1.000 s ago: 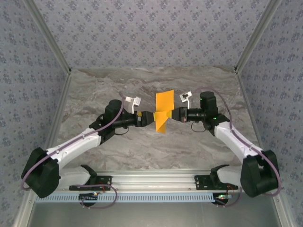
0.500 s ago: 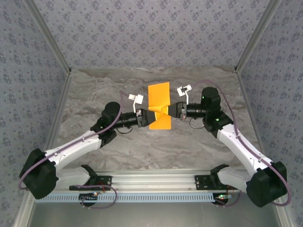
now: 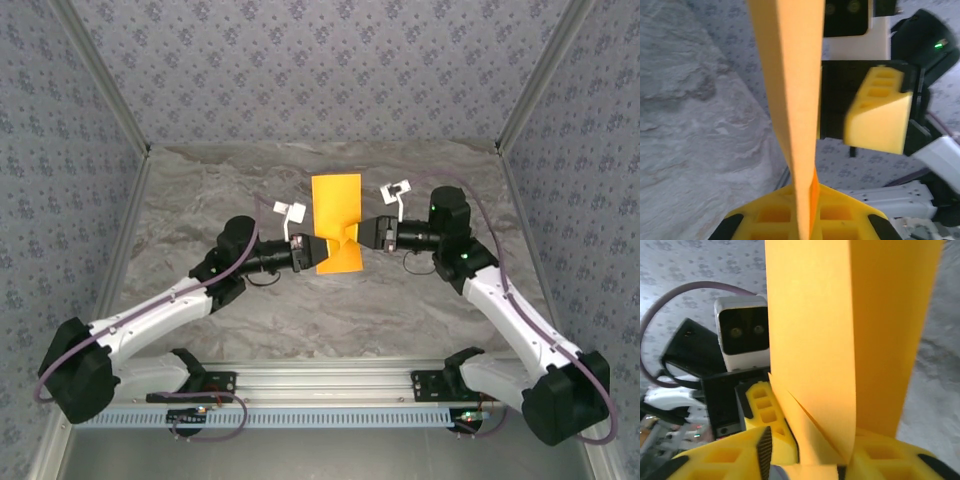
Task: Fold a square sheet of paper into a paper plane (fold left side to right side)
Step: Turn over the paper at the center of the table.
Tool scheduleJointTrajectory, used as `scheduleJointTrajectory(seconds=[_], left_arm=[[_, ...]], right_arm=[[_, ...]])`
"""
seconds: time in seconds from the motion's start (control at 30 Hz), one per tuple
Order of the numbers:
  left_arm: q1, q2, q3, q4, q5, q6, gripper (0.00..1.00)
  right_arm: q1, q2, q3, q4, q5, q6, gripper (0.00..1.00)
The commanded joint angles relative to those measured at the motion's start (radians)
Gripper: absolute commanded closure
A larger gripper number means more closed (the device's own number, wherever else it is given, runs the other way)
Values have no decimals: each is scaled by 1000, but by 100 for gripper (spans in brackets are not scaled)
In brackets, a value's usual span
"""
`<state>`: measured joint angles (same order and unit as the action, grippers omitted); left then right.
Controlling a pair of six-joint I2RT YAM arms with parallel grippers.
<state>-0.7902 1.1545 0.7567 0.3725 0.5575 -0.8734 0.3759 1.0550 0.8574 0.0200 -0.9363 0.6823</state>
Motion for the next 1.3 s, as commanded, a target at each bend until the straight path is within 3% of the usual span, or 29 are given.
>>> scheduleJointTrajectory(seconds=[0.0, 0.1, 0.2, 0.37, 0.47, 0.6, 0.77, 1.03, 1.27], left_arm=[[-53, -38, 119, -382, -194, 227, 100], [-139, 13, 232, -736, -523, 363, 100], [-208, 141, 334, -999, -795, 371, 100], [-308, 425, 525, -1402, -1170, 173, 100], [-338, 581, 641, -1601, -1283, 19, 95], [-342, 782, 760, -1732, -1282, -58, 92], [-342, 949, 860, -1753, -1179, -20, 92], [-329, 1109, 1022, -1745, -987, 98, 91], [-291, 1159, 1073, -1655, -831, 170, 84]], right_arm=[[-40, -76, 53, -329, 191, -204, 46], [-68, -126, 90, -609, 524, -332, 34], [-101, -160, 86, -786, 813, -378, 27], [-137, -223, 21, -881, 1121, -362, 19], [-149, -271, -2, -900, 1215, -360, 16], [-153, -334, -11, -899, 1252, -367, 15], [-157, -351, -3, -910, 1242, -365, 14], [-157, -352, 4, -897, 1191, -350, 14], [-158, -351, -18, -883, 1161, -354, 14]])
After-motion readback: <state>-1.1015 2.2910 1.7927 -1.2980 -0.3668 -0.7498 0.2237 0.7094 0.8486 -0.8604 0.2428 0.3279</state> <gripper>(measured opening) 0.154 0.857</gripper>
